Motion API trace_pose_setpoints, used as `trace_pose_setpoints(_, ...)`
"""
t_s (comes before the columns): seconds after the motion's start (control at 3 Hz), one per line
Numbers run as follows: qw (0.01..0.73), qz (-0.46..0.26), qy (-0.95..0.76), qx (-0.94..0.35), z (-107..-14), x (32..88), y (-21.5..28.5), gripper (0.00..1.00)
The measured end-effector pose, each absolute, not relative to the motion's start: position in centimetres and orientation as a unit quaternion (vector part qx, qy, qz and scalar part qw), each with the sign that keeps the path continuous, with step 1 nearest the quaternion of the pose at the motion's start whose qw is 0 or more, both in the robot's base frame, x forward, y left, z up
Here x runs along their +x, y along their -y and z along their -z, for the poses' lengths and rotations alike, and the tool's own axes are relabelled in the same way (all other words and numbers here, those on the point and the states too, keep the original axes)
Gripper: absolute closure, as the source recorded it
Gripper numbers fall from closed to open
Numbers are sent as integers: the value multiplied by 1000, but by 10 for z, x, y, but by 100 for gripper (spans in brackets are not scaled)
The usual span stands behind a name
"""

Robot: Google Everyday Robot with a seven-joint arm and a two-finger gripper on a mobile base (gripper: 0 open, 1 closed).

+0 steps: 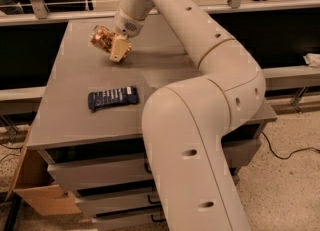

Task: Knock orange can over

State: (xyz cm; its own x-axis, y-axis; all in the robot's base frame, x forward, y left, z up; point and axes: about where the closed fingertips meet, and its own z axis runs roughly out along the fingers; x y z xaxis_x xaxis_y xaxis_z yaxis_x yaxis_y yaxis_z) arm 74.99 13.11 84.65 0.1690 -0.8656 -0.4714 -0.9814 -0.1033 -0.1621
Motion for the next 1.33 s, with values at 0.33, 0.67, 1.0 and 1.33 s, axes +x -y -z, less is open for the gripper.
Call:
trace_pose_setpoints(0.33,223,-130,-631,-731,-848,750,-131,12)
trace_pose_setpoints(0.67,205,-114,-611,-756,-855,740,-131,0)
trace_pose_setpoints(1.0,190,-90,-586,-783,-869,732,-129,0)
trace_pose_setpoints(1.33,187,-81,-574,-793,-880,728,-125,0)
